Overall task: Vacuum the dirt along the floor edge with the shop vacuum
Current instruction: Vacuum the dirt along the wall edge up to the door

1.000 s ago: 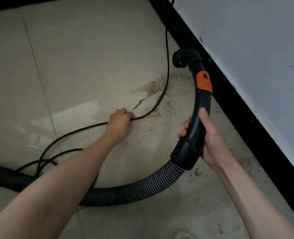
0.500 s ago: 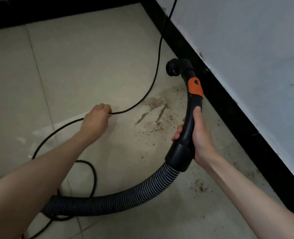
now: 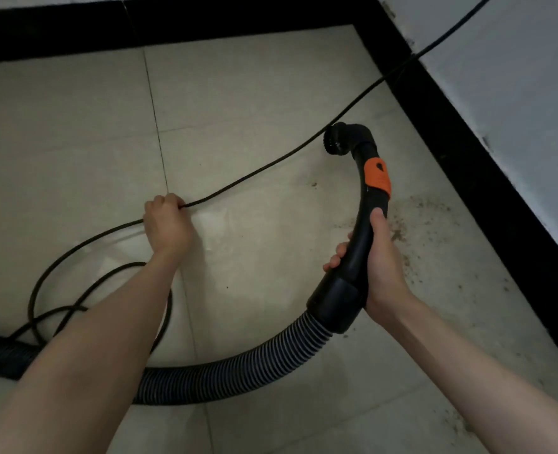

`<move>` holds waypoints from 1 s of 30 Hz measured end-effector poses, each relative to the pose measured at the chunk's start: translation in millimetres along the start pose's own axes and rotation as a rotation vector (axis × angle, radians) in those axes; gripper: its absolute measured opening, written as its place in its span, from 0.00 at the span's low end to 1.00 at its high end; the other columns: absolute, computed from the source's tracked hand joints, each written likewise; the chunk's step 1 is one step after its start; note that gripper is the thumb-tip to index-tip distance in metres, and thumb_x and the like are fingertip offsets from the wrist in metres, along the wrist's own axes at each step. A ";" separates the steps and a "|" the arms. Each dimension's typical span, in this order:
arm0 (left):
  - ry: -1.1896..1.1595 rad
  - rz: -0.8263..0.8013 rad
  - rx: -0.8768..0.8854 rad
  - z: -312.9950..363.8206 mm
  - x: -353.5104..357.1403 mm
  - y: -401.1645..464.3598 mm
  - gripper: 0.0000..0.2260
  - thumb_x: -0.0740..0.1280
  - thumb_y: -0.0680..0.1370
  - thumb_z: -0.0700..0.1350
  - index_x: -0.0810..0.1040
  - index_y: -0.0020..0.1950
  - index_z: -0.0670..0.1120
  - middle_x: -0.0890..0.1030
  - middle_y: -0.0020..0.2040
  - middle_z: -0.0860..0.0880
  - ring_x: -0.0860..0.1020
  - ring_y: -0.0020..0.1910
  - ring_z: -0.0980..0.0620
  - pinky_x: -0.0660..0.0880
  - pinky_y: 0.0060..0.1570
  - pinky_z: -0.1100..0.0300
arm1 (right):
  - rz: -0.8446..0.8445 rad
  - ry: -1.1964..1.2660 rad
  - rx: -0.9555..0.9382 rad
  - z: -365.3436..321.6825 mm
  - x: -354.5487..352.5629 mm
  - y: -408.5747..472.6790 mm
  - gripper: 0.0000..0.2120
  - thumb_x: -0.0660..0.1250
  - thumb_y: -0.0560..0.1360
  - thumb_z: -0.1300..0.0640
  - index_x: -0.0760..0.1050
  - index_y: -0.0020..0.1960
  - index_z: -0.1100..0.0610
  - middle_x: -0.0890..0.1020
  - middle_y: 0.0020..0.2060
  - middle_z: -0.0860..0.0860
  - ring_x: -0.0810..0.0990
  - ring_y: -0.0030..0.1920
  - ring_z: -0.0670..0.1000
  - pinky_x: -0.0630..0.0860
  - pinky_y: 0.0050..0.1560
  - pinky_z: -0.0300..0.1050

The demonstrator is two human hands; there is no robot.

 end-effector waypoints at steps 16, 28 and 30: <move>-0.120 0.176 -0.180 -26.9 -12.1 29.3 0.09 0.61 0.79 0.41 0.78 0.56 0.42 0.73 0.58 0.40 0.70 0.59 0.41 0.68 0.51 0.49 | -0.088 -0.648 -0.154 -9.0 57.4 -0.4 0.20 0.57 0.81 0.44 0.69 0.45 0.61 0.76 0.25 0.55 0.77 0.22 0.53 0.75 0.25 0.43; -0.026 0.104 -0.211 -22.4 0.5 20.6 0.10 0.61 0.78 0.41 0.79 0.56 0.44 0.75 0.57 0.40 0.70 0.59 0.40 0.62 0.56 0.49 | 0.025 -0.936 -0.222 -37.5 36.4 -20.7 0.19 0.59 0.79 0.43 0.70 0.43 0.59 0.79 0.27 0.55 0.80 0.23 0.53 0.77 0.27 0.45; -0.006 0.093 -0.203 -19.3 4.2 21.2 0.10 0.61 0.78 0.41 0.79 0.56 0.44 0.75 0.57 0.40 0.70 0.59 0.40 0.62 0.57 0.49 | 0.054 -0.922 -0.222 -40.0 24.8 -25.8 0.20 0.59 0.79 0.43 0.71 0.44 0.61 0.79 0.25 0.55 0.80 0.23 0.53 0.78 0.28 0.46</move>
Point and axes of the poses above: each hand's wrist, its own y-axis towards the middle knuckle, its own x-axis out of the palm, z = x × y, the point moved 10 cm from there along y, towards the middle knuckle
